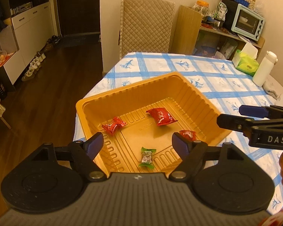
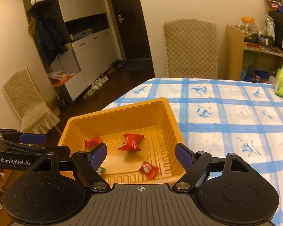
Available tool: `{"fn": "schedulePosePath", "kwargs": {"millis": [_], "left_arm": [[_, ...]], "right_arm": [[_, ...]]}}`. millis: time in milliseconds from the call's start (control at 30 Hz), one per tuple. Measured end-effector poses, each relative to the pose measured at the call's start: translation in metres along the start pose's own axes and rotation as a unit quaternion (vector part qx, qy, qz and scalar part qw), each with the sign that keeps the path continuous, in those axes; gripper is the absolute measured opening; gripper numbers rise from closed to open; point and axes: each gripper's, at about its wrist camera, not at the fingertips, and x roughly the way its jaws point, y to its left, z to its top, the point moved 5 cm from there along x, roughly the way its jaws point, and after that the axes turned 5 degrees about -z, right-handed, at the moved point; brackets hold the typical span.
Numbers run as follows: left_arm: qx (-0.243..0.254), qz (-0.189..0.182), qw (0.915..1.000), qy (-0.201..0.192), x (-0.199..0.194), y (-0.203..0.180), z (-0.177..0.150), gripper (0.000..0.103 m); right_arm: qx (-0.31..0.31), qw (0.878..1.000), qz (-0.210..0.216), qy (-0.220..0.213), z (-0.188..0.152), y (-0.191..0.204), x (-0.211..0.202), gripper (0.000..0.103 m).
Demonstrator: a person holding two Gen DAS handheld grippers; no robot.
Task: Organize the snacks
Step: 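Lift both open tools away from the tray, then move both open tools over the loose snacks beside the tray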
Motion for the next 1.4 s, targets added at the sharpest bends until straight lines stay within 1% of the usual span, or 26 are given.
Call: {"fn": "schedulePosePath", "kwargs": {"millis": [400, 633, 900, 1133, 1333, 1400], "left_arm": [[0.001, -0.02, 0.9995, -0.025, -0.058, -0.032, -0.026, 0.079], [0.007, -0.036, 0.9989, -0.028, -0.079, -0.053, -0.05, 0.079], [0.001, -0.037, 0.9993, -0.009, -0.092, -0.061, -0.085, 0.079], [-0.01, -0.031, 0.9993, 0.015, -0.094, -0.059, -0.115, 0.079], [-0.002, -0.033, 0.9985, 0.044, -0.085, -0.063, -0.14, 0.075], [-0.002, -0.036, 0.998, 0.053, -0.081, -0.064, -0.146, 0.07]], "right_arm": [[0.016, 1.0, -0.004, -0.016, -0.025, -0.012, -0.07, 0.081], [0.014, 1.0, -0.012, -0.005, -0.052, -0.017, -0.1, 0.081], [0.023, 0.999, -0.01, 0.021, -0.087, -0.022, -0.122, 0.081], [0.025, 0.998, -0.013, 0.048, -0.112, -0.026, -0.127, 0.081], [0.027, 0.997, -0.014, 0.071, -0.131, -0.025, -0.124, 0.081], [0.025, 0.996, -0.012, 0.08, -0.138, -0.023, -0.122, 0.081]]}}
